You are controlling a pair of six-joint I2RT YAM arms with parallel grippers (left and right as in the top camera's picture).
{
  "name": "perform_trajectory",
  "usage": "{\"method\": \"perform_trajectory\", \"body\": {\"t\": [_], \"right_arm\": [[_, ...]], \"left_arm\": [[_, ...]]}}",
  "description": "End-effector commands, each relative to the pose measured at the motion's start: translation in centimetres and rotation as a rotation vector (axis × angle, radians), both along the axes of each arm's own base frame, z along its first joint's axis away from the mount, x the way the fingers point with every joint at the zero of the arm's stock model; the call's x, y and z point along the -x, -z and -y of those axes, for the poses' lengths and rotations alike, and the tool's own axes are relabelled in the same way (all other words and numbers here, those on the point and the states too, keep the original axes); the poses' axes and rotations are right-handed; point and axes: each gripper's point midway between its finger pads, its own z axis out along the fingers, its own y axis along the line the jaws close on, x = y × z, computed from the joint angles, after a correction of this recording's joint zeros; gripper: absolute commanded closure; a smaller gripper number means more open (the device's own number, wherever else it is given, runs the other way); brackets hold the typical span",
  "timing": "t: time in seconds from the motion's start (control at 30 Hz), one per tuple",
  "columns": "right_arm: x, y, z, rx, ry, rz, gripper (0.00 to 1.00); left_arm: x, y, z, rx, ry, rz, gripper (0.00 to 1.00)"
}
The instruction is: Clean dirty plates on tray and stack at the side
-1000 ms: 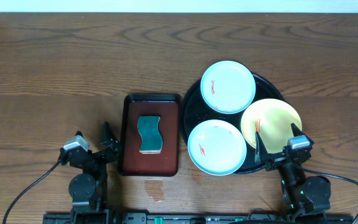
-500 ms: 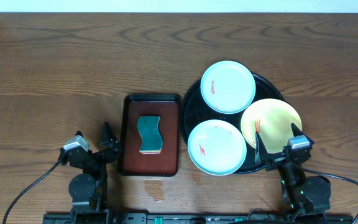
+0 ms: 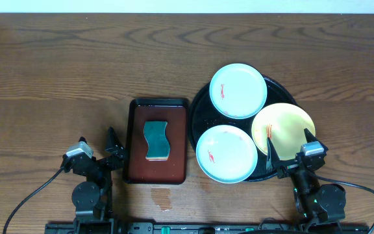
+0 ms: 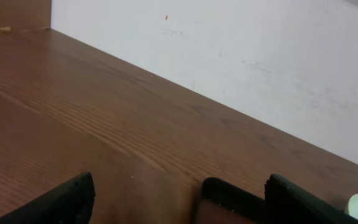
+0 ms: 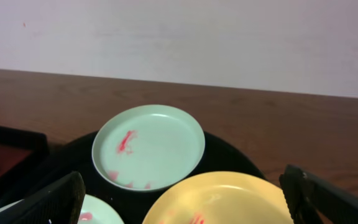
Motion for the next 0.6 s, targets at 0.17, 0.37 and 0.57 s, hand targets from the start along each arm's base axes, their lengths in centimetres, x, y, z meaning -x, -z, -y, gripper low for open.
{"method": "perform_trajectory", "body": {"t": [0.17,0.37,0.57], "right_arm": [[1.3,-4.1,-2.7,-0.035,-0.171,0.109,0.01],[3.0,-11.4,-3.0,-0.052,-0.203,0.155,0.01],[2.2,-17.4,-3.9,-0.047,-0.251,-0.049,0.01]], "left_arm": [[0.2,-2.3,2.9,0.014,0.171,0.032,0.12],[1.2,-10.1,3.1,-0.025,0.182,0.112,0.12],[0.7,-14.1,4.4,0.018,0.255,-0.134,0.12]]}}
